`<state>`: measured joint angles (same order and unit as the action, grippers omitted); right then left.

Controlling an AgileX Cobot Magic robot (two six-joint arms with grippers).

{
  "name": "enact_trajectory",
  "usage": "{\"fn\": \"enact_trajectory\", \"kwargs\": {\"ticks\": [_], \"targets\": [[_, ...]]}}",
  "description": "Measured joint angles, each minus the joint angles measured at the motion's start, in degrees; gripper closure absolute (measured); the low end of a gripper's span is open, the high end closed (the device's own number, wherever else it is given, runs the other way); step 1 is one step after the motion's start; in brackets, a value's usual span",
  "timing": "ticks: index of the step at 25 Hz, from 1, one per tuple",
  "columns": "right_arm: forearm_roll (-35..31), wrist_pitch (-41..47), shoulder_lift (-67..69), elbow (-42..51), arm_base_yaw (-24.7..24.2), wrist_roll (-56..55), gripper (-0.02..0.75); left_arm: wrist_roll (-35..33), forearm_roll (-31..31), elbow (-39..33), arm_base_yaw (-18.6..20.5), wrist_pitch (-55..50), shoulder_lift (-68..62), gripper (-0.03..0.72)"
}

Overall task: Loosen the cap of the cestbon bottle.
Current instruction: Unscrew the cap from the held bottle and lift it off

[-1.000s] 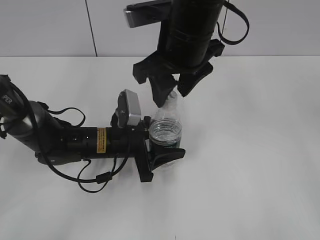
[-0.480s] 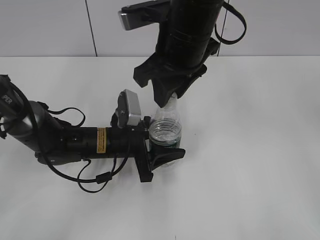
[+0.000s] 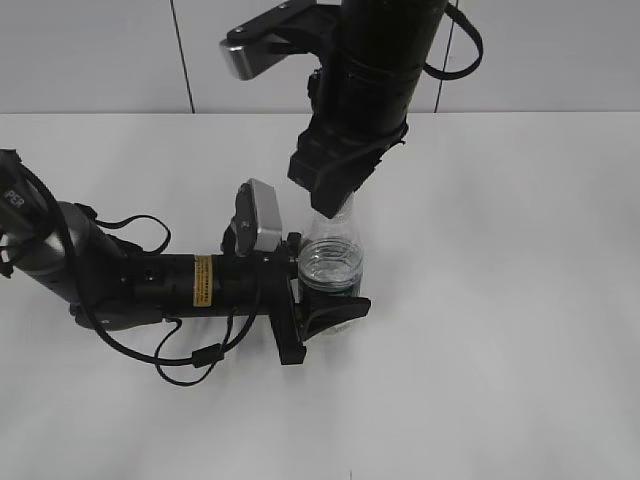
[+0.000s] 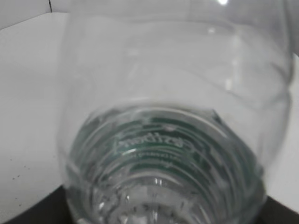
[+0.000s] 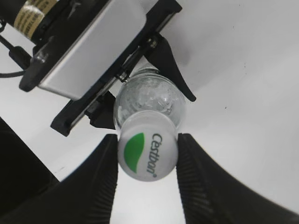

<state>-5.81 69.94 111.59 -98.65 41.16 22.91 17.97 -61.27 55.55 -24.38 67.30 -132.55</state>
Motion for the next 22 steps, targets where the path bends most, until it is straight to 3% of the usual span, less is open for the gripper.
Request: {"fn": "enact_trajectory", "kwargs": {"ticks": [11, 22], "targets": [[-0.10, 0.00, 0.00, -0.09, 0.00, 32.68, 0.447, -0.36, -0.22, 0.00, 0.00, 0.06, 0.00, 0.276], [-0.15, 0.00, 0.00, -0.09, 0.00, 43.46, 0.447, -0.48, -0.27, 0.00, 0.00, 0.11, 0.00, 0.276]]}}
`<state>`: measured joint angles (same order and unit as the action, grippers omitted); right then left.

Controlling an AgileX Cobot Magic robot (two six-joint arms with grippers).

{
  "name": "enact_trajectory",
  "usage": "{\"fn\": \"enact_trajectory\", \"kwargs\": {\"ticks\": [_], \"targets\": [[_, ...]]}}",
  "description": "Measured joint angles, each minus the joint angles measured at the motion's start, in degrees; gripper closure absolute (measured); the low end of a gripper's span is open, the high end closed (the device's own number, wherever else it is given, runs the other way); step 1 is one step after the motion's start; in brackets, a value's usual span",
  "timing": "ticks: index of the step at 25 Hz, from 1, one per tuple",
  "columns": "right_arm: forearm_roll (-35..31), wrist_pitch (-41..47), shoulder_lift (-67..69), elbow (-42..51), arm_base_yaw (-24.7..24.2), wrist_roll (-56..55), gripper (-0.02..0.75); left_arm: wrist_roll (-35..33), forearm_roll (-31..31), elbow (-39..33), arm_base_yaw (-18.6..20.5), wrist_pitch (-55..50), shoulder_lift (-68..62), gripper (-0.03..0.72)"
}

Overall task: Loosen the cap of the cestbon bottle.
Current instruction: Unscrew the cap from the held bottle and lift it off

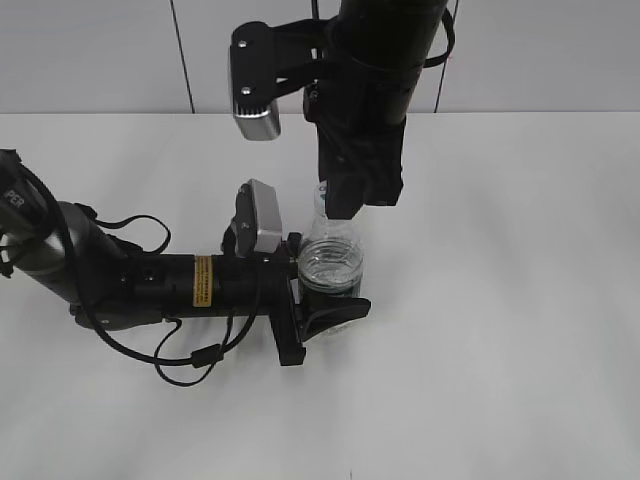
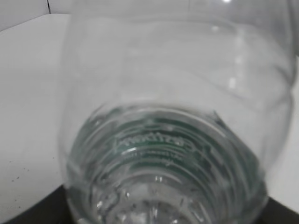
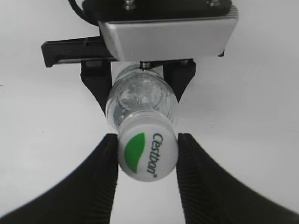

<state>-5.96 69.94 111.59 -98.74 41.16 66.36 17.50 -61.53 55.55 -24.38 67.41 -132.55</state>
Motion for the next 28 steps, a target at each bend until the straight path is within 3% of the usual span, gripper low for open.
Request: {"fn": "enact_trajectory", "kwargs": {"ticks": [17, 22, 28], "targets": [[1.71, -0.29, 0.00, -0.09, 0.00, 30.26, 0.447, 0.45, 0.29, 0.00, 0.00, -0.22, 0.00, 0.276], [1.66, -0.29, -0.05, -0.09, 0.00, 31.40, 0.447, 0.45, 0.29, 0.00, 0.00, -0.22, 0.00, 0.276], [0.15, -0.29, -0.05, -0.09, 0.00, 24.82, 0.447, 0.45, 0.24, 0.00, 0.00, -0.17, 0.00, 0.276]]}}
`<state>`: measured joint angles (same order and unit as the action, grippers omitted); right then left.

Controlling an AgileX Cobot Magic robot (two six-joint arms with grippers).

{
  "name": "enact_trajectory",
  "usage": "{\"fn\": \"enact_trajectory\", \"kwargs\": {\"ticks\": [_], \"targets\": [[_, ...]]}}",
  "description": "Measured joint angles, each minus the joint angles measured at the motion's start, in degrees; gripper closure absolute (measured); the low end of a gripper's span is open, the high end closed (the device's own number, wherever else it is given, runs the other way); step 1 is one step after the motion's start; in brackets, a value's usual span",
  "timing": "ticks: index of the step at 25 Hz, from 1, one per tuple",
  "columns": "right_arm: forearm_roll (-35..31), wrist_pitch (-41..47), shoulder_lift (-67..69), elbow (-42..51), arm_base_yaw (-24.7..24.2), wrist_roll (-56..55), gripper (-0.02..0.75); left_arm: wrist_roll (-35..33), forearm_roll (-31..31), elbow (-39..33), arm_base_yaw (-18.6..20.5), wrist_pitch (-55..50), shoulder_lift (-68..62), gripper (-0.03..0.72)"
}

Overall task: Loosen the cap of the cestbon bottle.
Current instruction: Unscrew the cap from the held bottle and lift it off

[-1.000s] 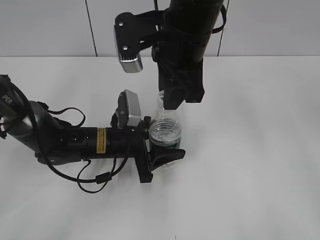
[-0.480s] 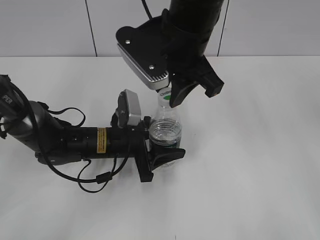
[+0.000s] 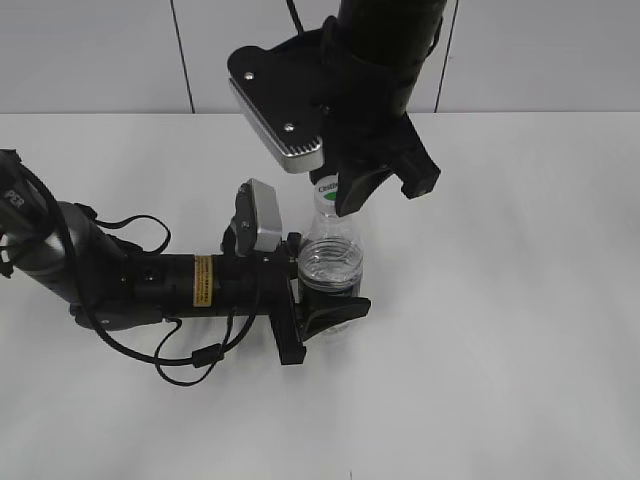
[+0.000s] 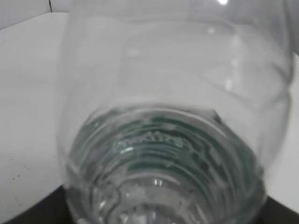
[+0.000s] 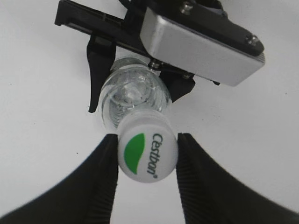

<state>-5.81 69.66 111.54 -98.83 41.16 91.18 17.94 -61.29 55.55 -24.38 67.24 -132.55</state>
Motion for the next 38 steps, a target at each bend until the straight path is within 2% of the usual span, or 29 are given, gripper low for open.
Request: {"fn": "enact_trajectory", "kwargs": {"ticks": [2, 6, 11, 21, 24, 29, 34, 38], "targets": [[0.00, 0.00, 0.00, 0.00, 0.00, -2.26, 0.446, 0.00, 0.00, 0.00, 0.00, 0.06, 0.00, 0.276], [-0.64, 0.00, 0.06, 0.00, 0.00, -6.24, 0.388, 0.00, 0.00, 0.00, 0.00, 0.06, 0.00, 0.276], [-1.07, 0.00, 0.06, 0.00, 0.00, -10.12, 0.350, 0.00, 0.00, 0.00, 0.00, 0.01, 0.00, 0.276], [1.27, 0.00, -0.11, 0.05, 0.00, -28.83, 0.169, 0.00, 0.05, 0.00, 0.00, 0.01, 0.00, 0.276], [2.51, 0.00, -0.11, 0.05, 0.00, -35.08, 0.160, 0.00, 0.05, 0.00, 0.00, 0.01, 0.00, 0.276], [0.60, 0.05, -0.11, -0.01, 0.00, -44.81, 0.153, 0.00, 0.05, 0.00, 0.00, 0.01, 0.00, 0.276], [-0.70, 0.11, -0.11, -1.66, 0.00, -62.48, 0.153, 0.00, 0.05, 0.00, 0.00, 0.01, 0.00, 0.276], [-0.66, 0.11, -0.17, -2.13, 0.00, -71.62, 0.153, 0.00, 0.05, 0.00, 0.00, 0.01, 0.00, 0.276]]}}
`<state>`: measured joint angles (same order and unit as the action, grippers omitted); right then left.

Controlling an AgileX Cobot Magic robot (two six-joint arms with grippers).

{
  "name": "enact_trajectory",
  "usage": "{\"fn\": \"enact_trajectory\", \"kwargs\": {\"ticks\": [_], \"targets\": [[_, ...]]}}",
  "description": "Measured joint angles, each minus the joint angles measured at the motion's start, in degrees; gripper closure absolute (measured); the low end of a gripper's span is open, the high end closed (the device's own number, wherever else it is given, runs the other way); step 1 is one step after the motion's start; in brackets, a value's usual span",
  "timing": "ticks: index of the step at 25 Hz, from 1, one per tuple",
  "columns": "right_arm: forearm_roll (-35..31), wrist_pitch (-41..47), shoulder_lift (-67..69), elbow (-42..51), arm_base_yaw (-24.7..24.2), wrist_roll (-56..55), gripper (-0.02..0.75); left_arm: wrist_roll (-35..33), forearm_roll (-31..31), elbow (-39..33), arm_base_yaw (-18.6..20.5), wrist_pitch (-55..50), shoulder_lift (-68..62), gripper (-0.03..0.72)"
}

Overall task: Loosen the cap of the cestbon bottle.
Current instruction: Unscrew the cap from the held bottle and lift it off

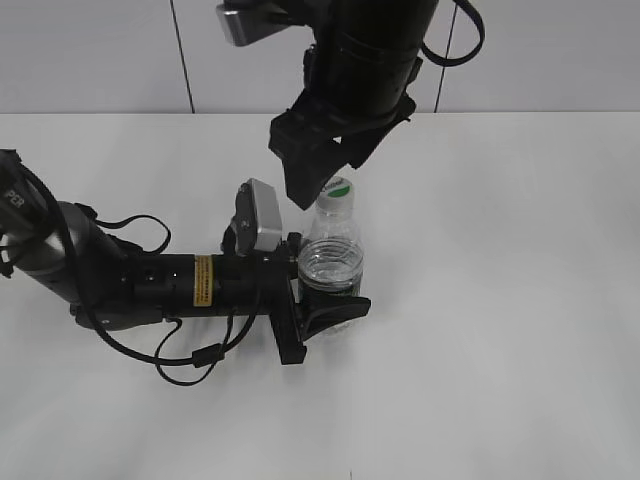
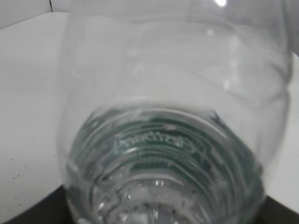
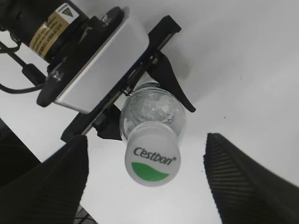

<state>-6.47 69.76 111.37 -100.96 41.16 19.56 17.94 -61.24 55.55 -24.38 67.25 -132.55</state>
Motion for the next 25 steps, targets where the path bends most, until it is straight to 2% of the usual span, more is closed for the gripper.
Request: {"fn": "enact_trajectory", "kwargs": {"ticks": [6, 10, 16, 25], "targets": [[3.57, 0.00, -0.47, 0.00, 0.00, -11.57, 0.153, 0.00, -0.05, 0.00, 0.00, 0.00, 0.00, 0.276], [3.46, 0.05, -1.74, 0.00, 0.00, -15.76, 0.153, 0.00, -0.05, 0.00, 0.00, 0.00, 0.00, 0.276], [-1.52, 0.05, -2.23, 0.00, 0.00, -18.22, 0.153, 0.00, -0.05, 0.00, 0.00, 0.00, 0.00, 0.276], [-0.04, 0.10, -2.30, 2.25, 0.00, -18.64, 0.153, 0.00, -0.05, 0.00, 0.00, 0.00, 0.00, 0.276]]}}
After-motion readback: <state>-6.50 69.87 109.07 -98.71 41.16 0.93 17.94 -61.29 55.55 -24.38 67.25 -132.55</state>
